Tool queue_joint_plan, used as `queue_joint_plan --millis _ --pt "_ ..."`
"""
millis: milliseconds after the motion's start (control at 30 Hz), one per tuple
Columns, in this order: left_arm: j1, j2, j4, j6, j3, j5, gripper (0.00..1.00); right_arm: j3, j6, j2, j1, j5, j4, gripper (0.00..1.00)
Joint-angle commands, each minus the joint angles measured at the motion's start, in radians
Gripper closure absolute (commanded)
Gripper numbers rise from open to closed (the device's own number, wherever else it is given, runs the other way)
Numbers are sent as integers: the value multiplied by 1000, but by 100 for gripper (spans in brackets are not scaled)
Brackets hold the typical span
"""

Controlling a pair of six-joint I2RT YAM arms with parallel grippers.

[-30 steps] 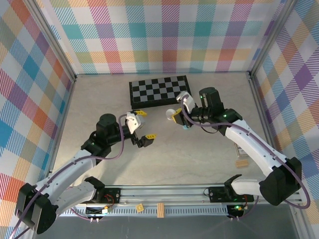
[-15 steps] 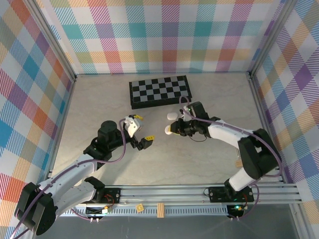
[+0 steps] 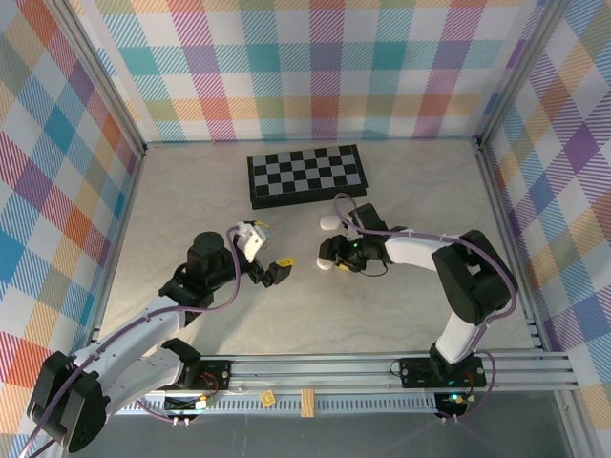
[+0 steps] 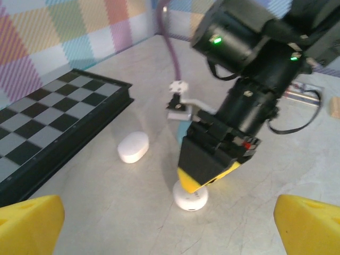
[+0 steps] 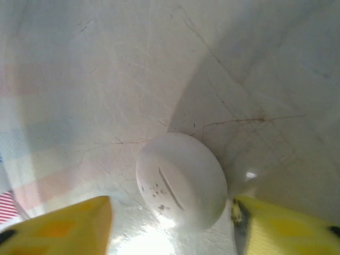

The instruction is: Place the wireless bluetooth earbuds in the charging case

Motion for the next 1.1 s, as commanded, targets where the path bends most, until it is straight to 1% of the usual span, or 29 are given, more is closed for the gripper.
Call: queue_joint_plan --millis 0,100,167,267,333,400,467,567,600,633,667,767,800,833,900,967,1033,1067 --pt "5 3 -12 -77 28 -180 0 44 -94 -114 -15 127 -90 26" --pt "55 7 0 -93 14 -280 0 34 -203 -225 -52 241 -117 17" --pt "103 5 25 -107 -5 -331 0 18 -280 -294 -93 306 -107 15" --pt "190 16 55 -118 -34 -372 0 -54 -440 -389 -156 425 16 7" --pt "241 28 118 -138 -75 -417 0 -113 -575 -427 -202 481 124 1" --pt "300 52 198 -156 -122 -434 0 -161 -698 -437 -249 503 215 1" --pt "342 101 270 -150 -153 -436 0 -205 -786 -416 -285 522 305 1" --pt "400 227 404 -152 -187 -437 0 -287 -856 -342 -346 494 484 1" --pt "418 276 450 -161 -194 -434 0 -291 -877 -312 -363 495 496 1" --pt "432 317 491 -176 -197 -430 0 -301 -873 -288 -381 492 533 1" --pt "447 364 545 -192 -199 -415 0 -318 -847 -268 -412 459 566 1" --pt "458 458 635 -186 -174 -374 0 -368 -777 -218 -489 355 681 1" --pt "466 497 610 -197 -146 -378 0 -391 -759 -205 -512 328 749 1" --pt "469 536 602 -199 -124 -379 0 -400 -741 -206 -534 303 754 1" --pt "469 623 644 -198 -101 -381 0 -419 -714 -201 -564 274 796 1" --pt "469 658 663 -203 -93 -406 0 -429 -710 -194 -565 278 816 1" --pt "469 654 592 -217 -62 -430 0 -431 -709 -191 -565 282 822 1" --pt "471 659 592 -217 -59 -431 0 -431 -710 -191 -565 283 821 1"
